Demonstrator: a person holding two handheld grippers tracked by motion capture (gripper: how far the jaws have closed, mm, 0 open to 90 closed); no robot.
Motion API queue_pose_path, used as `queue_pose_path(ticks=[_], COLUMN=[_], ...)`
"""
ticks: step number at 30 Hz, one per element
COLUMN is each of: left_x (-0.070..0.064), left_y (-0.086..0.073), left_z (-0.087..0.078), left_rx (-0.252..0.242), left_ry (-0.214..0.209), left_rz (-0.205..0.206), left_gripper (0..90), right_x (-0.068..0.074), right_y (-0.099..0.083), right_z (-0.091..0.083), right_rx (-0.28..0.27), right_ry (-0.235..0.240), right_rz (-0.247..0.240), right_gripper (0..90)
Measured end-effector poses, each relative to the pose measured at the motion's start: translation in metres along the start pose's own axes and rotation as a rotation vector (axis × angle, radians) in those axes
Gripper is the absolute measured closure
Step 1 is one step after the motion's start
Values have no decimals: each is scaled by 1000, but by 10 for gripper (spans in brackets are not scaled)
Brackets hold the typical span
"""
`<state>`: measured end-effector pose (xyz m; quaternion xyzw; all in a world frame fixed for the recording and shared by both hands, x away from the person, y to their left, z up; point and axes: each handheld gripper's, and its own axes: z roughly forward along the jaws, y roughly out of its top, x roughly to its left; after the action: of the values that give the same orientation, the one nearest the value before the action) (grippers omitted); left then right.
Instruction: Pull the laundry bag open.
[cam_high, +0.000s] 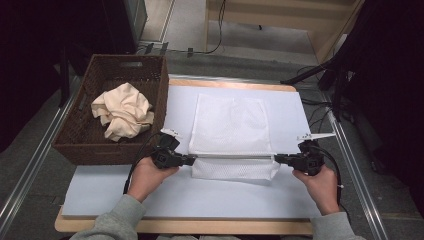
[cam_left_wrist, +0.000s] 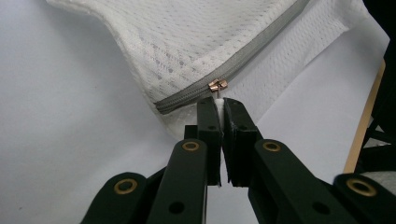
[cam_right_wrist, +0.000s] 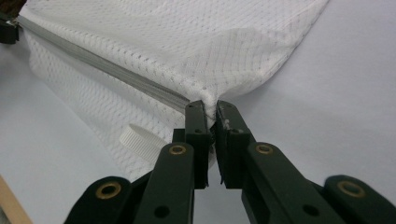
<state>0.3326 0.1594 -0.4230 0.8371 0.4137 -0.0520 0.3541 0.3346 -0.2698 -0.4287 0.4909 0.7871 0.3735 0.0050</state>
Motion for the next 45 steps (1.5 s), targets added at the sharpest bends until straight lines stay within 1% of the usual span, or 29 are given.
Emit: queue_pose_path(ticks=[3, 4, 5, 7, 9, 11, 14, 15, 17, 19, 21, 22, 26, 28, 33, 38, 39, 45], left_x=[2, 3, 4, 5, 6, 5, 4, 3, 1, 1, 2, 2, 2, 1, 2, 3, 3, 3], left_y=[-2, -2, -3, -4, -5, -5, -5, -5, -4, -4, -4, -4, -4, -3, -1, 2, 3, 6], left_z=[-2, -3, -4, -6, -7, -7, -6, -5, -2, 1, 5, 7, 14, 17, 24, 29, 31, 39], left_rx=[-2, -6, -4, -9, -6, -5, -3, -7, -1, 19, 26, 32, 35, 38, 31, 15, 16, 25], left_ry=[6, 11, 13, 20, 23, 32, 34, 36, 55, 73, 76, 82, 80, 75, 69, 50, 49, 44], left_rz=[-5, -13, -9, -18, -13, -11, -14, -17, -9, 1, -1, 4, -1, 5, 3, -4, -5, 1], left_gripper=[869, 869, 869, 869, 869, 869, 869, 869, 869, 868, 868, 868, 867, 865, 863, 861, 861, 860], right_x=[-2, -3, -5, -8, -9, -9, -8, -8, -8, -8, -8, -8, -9, -9, -9, -11, -11, -7], right_y=[0, 0, -1, -1, -1, 0, 0, 1, 1, 1, 2, 2, 1, 1, 1, 0, 0, -1], right_z=[-1, -1, -2, -3, -3, -3, -2, -1, -1, 1, 3, 3, 6, 9, 13, 18, 19, 25], right_rx=[1, -1, 2, -2, -9, -5, -1, 0, 8, 15, 15, 15, 21, 26, 25, 21, 20, 26], right_ry=[-3, -4, -3, -4, 0, 2, -4, -17, -30, -37, -40, -41, -39, -39, -42, -37, -34, -34], right_rz=[5, 7, 17, 23, 27, 23, 21, 18, 16, 20, 21, 23, 24, 24, 27, 42, 48, 45], right_gripper=[855, 855, 855, 855, 855, 855, 855, 855, 856, 857, 857, 857, 857, 857, 854, 851, 851, 851])
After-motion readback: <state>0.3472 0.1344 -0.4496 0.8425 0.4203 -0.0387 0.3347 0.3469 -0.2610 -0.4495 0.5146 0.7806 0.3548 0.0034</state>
